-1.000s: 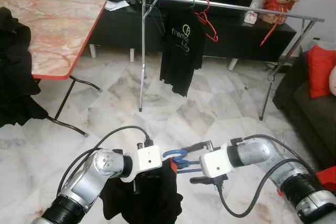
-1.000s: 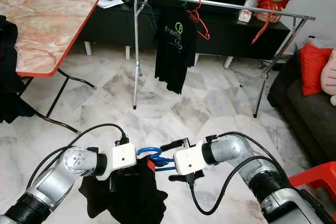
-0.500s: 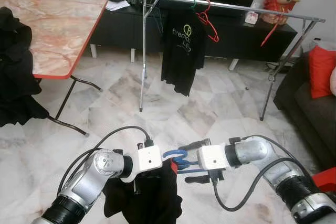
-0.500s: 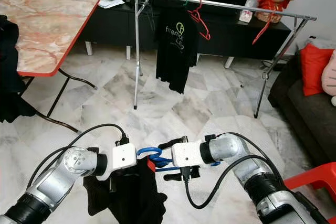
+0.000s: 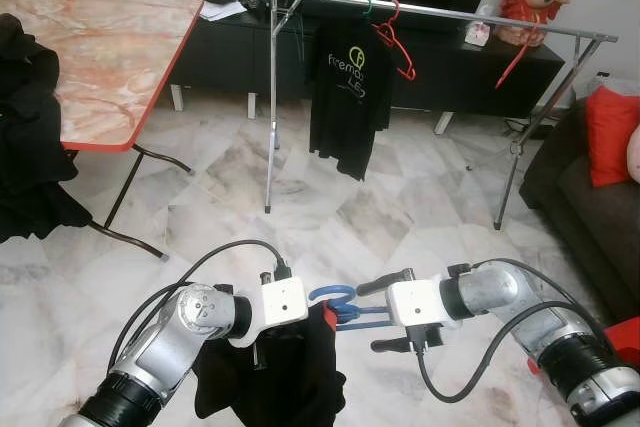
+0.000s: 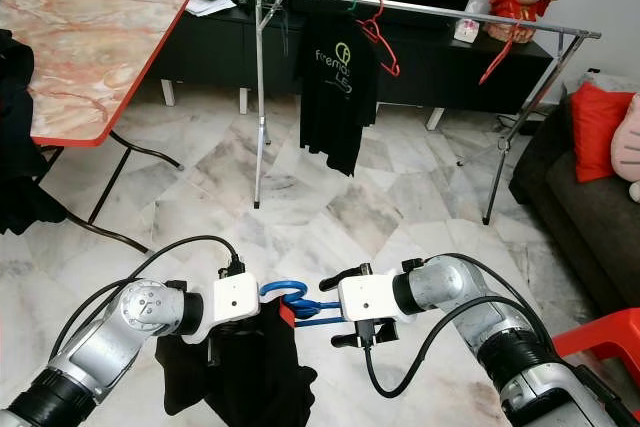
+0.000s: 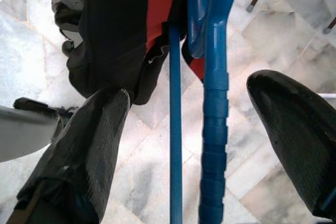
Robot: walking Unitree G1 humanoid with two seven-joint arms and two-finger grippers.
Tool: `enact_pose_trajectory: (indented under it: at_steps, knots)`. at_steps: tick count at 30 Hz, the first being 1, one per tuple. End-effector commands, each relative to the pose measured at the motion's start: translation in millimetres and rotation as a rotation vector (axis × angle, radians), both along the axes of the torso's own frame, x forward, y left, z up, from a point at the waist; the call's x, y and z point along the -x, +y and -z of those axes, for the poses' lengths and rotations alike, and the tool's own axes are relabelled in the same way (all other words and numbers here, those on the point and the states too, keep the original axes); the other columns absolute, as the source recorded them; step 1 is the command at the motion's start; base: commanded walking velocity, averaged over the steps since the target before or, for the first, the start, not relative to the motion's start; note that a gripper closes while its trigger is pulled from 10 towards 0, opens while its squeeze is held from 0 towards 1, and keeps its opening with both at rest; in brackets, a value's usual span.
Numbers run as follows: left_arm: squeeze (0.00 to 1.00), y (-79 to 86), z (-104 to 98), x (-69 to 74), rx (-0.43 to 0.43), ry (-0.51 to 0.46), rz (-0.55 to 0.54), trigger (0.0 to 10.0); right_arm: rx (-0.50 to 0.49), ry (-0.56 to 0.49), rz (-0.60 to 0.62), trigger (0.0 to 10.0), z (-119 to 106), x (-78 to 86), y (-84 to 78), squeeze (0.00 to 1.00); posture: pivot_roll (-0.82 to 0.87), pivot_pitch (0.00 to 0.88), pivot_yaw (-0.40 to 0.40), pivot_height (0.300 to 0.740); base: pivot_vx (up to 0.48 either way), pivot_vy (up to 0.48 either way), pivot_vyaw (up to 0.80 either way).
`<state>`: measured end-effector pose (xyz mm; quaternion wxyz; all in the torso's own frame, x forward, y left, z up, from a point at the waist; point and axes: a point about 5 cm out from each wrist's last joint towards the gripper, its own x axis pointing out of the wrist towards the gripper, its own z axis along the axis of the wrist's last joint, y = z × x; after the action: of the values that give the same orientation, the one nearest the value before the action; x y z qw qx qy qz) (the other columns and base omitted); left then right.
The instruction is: Hang hanger
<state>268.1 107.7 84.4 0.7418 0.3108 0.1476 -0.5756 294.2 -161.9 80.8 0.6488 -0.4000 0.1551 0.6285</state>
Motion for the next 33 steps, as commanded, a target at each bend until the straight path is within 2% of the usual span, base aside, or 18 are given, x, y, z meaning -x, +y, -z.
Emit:
enact_pose_trajectory:
  at_steps: [1, 6, 7, 8, 9, 10, 23, 33]
  knots:
    - [0.0, -7.4, -6.0, -1.1, 0.008, -0.03, 0.023, 10.0, 0.045, 0.009, 0.002, 10.0, -0.2, 0.0, -8.2, 0.0, -0.02, 0.0, -0.167, 0.74, 0.0, 0.0, 0.0]
    - [0.0, -6.8, -5.3, -1.2, 0.003, -0.031, 0.02, 10.0, 0.074, 0.014, 0.024, 10.0, 1.8, -1.4, -11.4, 0.0, -0.02, 0.0, -0.168, 0.74, 0.0, 0.0, 0.0]
    - [0.0, -6.7, -5.2, -1.2, 0.002, -0.032, 0.02, 10.0, 0.081, 0.017, 0.023, 7.3, 2.3, -1.2, -11.9, 0.0, -0.02, 0.0, -0.168, 0.74, 0.0, 0.0, 0.0]
    - [0.0, -6.7, -5.2, -1.2, 0.002, -0.031, 0.019, 10.0, 0.084, 0.019, 0.021, 3.2, 2.5, -1.0, -12.0, 0.0, -0.02, 0.0, -0.168, 0.74, 0.0, 0.0, 0.0]
    - [0.0, -6.6, -5.2, -1.2, 0.002, -0.031, 0.018, 10.0, 0.084, 0.02, 0.021, 3.2, 2.6, -0.9, -12.0, 0.0, -0.02, 0.0, -0.168, 0.74, 0.0, 0.0, 0.0]
    - [0.0, -6.6, -5.1, -1.1, 0.002, -0.031, 0.018, 10.0, 0.089, 0.02, 0.016, 0.0, 2.8, -0.5, -12.2, 0.0, -0.02, 0.0, -0.168, 0.74, 0.0, 0.0, 0.0]
    - [0.0, -7.1, -5.1, -1.2, 0.003, -0.033, 0.017, 10.0, 0.148, -0.014, 0.018, 0.0, 7.2, -1.9, -15.5, 0.0, -0.02, 0.0, -0.169, 0.74, 0.0, 0.0, 0.0]
    - [0.0, -6.9, -4.7, -0.9, 0.0, -0.033, 0.017, 10.0, 0.246, -0.067, 0.013, 0.0, 13.3, -4.3, -21.9, 0.0, -0.02, 0.0, -0.167, 0.74, 0.0, 0.0, 0.0]
